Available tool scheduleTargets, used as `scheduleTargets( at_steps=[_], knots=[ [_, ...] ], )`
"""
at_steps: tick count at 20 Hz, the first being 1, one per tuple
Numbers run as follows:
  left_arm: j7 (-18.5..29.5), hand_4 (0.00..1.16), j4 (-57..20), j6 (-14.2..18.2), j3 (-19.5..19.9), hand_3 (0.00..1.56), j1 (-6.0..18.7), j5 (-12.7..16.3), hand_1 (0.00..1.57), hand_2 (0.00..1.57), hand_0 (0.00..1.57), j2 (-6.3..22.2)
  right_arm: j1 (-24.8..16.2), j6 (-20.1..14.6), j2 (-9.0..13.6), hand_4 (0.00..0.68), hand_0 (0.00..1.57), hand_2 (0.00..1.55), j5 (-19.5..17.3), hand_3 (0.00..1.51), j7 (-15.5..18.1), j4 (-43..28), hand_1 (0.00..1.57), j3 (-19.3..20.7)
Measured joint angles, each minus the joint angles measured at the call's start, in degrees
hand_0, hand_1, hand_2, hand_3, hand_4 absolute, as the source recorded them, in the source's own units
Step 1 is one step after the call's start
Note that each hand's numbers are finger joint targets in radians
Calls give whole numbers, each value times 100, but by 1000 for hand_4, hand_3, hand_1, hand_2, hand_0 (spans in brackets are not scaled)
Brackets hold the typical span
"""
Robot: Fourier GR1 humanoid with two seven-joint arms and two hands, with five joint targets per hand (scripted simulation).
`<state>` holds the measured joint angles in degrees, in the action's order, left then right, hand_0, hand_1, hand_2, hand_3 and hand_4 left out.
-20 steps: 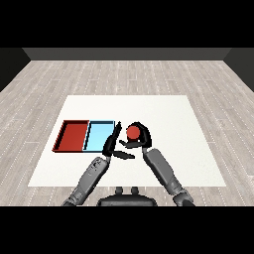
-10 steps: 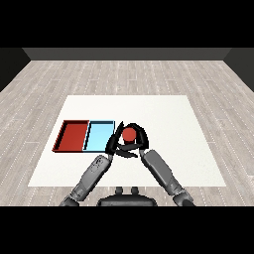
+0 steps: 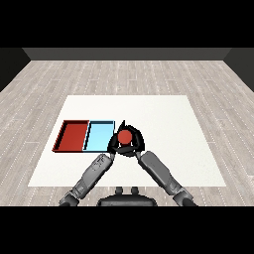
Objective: Pick the red can and put it in the red box
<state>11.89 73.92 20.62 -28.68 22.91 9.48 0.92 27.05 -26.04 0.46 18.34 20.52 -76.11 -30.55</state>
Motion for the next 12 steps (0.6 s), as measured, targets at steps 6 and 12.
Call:
scheduleTargets(
  at_steps=[6, 12],
  knots=[
    [-34, 868, 13, 500, -75, 1384, 69, -125, 1552, 1479, 1552, 86, 195, -199, 58, 523, 1503, 1452, 217, 1400, 137, 113, 1503, -176],
    [-217, 950, -28, 637, -62, 1390, 179, -75, 1571, 1504, 1571, 103, 144, -180, 80, 559, 1470, 1440, 162, 1393, 5, -33, 1470, -129]
  ],
)
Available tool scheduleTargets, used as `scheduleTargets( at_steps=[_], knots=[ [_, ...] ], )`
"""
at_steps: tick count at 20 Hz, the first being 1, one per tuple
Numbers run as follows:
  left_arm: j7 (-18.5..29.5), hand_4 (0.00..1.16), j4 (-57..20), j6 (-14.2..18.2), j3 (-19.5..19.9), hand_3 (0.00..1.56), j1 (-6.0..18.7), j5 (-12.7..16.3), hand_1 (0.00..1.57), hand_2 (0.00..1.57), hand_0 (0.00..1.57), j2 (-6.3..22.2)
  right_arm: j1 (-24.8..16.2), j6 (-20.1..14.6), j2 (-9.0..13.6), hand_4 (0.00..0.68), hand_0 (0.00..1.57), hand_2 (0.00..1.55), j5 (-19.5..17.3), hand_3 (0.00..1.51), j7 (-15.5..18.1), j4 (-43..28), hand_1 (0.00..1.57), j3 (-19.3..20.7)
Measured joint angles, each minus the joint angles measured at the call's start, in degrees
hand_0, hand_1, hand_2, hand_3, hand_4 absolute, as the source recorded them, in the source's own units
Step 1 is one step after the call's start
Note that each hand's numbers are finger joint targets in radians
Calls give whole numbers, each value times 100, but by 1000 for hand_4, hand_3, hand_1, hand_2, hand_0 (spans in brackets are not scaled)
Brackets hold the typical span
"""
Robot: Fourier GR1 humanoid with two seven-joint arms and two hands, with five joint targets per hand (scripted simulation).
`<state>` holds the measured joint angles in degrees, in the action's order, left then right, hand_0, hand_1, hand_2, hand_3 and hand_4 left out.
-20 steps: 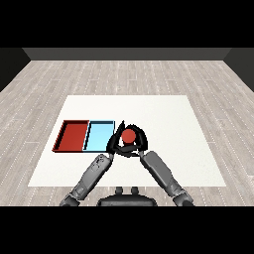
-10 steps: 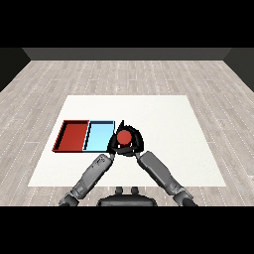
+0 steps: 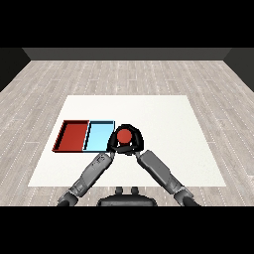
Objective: Pick the red can and put it in the red box
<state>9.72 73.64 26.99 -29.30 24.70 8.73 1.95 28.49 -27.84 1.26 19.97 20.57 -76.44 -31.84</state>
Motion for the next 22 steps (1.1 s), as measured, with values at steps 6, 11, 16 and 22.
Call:
scheduleTargets(
  at_steps=[6, 11, 16, 22],
  knots=[
    [-108, 866, 41, 431, -188, 1355, 31, -50, 1571, 1498, 1571, 79, -22, -31, 34, 538, 1519, 1453, 80, 1394, 144, 1, 1519, -89],
    [-87, 885, 39, 443, -137, 1424, 65, -81, 1571, 1528, 1571, 50, -22, 22, 12, 549, 1516, 1459, 31, 1396, 147, -34, 1516, -38],
    [104, 1119, 18, 562, -190, 1489, 65, 69, 1571, 1556, 1571, 1, -92, 225, 21, 0, 1255, 1262, 91, 1195, 137, -137, 1255, 64],
    [148, 1140, 80, 633, -204, 1491, 80, 137, 1571, 1569, 1571, -17, -198, 528, 0, 0, 0, 0, -33, 0, -4, -346, 0, 190]
  ],
)
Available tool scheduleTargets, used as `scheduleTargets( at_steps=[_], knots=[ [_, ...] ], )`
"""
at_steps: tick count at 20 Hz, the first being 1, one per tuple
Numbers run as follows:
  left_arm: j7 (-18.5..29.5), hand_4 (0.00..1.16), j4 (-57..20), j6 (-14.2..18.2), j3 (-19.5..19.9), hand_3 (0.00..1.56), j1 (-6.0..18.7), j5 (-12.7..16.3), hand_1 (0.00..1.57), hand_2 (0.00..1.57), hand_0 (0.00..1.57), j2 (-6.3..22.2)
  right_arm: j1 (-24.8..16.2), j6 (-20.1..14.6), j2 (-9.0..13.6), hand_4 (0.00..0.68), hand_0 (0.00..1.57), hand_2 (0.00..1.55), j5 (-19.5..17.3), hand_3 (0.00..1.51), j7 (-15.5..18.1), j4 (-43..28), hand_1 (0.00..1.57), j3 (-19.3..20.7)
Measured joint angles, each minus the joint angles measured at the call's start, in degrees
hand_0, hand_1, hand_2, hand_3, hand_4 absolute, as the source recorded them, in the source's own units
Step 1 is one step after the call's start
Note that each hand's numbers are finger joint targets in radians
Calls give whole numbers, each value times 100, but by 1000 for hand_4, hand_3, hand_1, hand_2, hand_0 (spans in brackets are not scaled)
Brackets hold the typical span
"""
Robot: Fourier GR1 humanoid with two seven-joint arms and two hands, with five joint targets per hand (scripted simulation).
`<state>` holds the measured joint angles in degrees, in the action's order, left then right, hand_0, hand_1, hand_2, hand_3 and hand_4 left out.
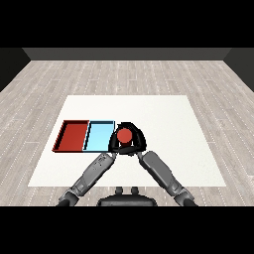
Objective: Pick the red can and put it in the red box
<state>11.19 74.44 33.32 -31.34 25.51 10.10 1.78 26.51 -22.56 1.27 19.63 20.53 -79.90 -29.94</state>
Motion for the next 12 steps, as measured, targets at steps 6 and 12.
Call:
scheduleTargets(
  at_steps=[6, 12],
  knots=[
    [75, 1151, -38, 121, -106, 1483, 22, 4, 1571, 1571, 1571, -67, -117, 128, -17, 0, 0, 0, -247, 0, -106, -223, 0, 117],
    [14, 1145, -6, 10, -130, 1479, -115, -104, 1571, 1571, 1571, -118, -173, 186, 103, 0, 0, 0, -574, 0, -272, -469, 0, 398]
  ],
)
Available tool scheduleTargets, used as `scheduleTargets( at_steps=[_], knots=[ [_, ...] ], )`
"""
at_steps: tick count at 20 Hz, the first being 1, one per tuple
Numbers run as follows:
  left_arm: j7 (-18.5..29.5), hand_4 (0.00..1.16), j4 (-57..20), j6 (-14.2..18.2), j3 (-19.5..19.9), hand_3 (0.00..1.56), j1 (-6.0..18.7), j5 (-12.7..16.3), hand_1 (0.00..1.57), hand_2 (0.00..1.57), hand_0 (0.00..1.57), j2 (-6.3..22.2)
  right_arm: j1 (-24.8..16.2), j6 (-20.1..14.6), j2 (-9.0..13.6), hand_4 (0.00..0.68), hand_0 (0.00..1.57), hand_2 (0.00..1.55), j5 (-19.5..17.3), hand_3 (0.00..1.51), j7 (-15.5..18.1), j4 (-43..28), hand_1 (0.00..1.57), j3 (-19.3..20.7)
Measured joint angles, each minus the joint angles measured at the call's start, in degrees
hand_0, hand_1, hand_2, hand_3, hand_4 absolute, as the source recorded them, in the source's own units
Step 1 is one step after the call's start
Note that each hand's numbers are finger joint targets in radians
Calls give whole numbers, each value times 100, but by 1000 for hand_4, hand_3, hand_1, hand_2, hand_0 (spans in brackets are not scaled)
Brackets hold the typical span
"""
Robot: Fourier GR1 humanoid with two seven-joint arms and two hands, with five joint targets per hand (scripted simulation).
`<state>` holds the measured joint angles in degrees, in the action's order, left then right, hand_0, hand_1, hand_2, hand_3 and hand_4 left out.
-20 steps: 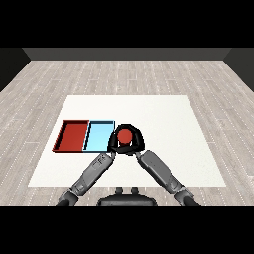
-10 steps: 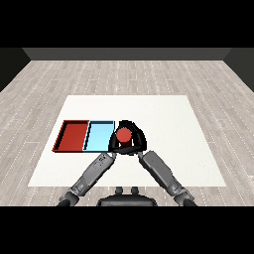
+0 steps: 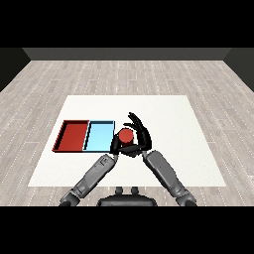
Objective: Pick the red can and put it in the red box
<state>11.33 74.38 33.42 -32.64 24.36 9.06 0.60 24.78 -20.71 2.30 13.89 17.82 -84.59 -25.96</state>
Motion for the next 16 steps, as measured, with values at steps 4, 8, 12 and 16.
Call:
scheduleTargets(
  at_steps=[4, 8, 12, 16],
  knots=[
    [76, 1135, -4, -139, 109, 1486, -242, -47, 1571, 1571, 1571, -8, 82, -107, 129, 0, 0, 0, -180, 0, -404, -496, 0, 295],
    [69, 1115, -69, -235, 288, 1455, -305, -33, 1571, 1561, 1571, 15, 56, -84, 279, 0, 0, 0, -151, 0, -490, -1053, 0, 685],
    [29, 1131, 89, -355, 501, 1465, -420, -85, 1571, 1571, 1571, 166, -159, -66, 546, 0, 0, 0, -110, 0, -763, -1728, 0, 1083],
    [-104, 1125, 300, -446, 771, 1463, -410, -175, 1571, 1571, 1571, 372, -599, 176, 755, 0, 0, 0, 109, 0, -715, -1947, 0, 1523]
  ],
)
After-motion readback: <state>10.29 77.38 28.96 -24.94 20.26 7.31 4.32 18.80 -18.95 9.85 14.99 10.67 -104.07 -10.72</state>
